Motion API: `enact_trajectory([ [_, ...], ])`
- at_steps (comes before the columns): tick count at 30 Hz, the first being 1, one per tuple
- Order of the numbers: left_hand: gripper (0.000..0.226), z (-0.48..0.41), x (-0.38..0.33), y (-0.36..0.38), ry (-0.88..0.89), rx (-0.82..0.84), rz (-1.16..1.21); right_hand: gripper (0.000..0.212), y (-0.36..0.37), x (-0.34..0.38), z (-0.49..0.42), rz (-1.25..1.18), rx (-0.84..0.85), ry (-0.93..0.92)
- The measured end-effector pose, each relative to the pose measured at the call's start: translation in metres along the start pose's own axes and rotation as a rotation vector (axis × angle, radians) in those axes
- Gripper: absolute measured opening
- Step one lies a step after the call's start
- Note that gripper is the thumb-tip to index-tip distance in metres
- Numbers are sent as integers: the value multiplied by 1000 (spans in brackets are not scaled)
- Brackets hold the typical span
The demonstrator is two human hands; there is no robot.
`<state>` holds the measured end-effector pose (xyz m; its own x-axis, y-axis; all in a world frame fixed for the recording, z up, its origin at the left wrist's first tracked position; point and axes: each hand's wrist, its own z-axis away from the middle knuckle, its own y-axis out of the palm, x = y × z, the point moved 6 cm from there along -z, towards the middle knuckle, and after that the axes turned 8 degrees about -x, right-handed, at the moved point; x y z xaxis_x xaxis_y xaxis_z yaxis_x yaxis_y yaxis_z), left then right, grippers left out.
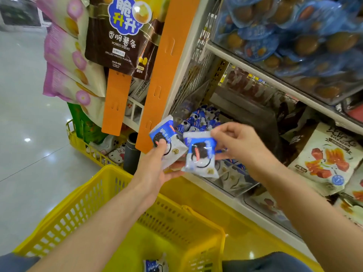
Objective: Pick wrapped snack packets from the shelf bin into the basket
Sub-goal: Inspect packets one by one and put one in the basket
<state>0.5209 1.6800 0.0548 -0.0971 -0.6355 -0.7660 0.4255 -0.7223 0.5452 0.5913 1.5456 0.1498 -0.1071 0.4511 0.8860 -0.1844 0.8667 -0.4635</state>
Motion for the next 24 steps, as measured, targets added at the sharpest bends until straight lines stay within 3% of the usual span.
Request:
enact_trajectory([
  [4,39,5,10,0,-133,24,117,12,14,-25,12,-76,7,138],
  [8,42,4,12,-7,-184,-16,191,10,17,-35,19,-86,-16,140],
  [11,38,4,12,-10,-100,-61,38,9,28,-41,28,-119,74,169],
  [15,31,6,9,-12,203,-176,-371,9,44,-46,38,-92,227,176],
  [19,32,8,12,-5,259,-76,-493,25,41,-40,32,-18,150,94],
  [22,26,12,12,4,244,50,-484,15,38,-40,23,-26,120,111],
  [24,22,14,9,9,254,106,-489,24,36,-44,17,-29,104,152],
])
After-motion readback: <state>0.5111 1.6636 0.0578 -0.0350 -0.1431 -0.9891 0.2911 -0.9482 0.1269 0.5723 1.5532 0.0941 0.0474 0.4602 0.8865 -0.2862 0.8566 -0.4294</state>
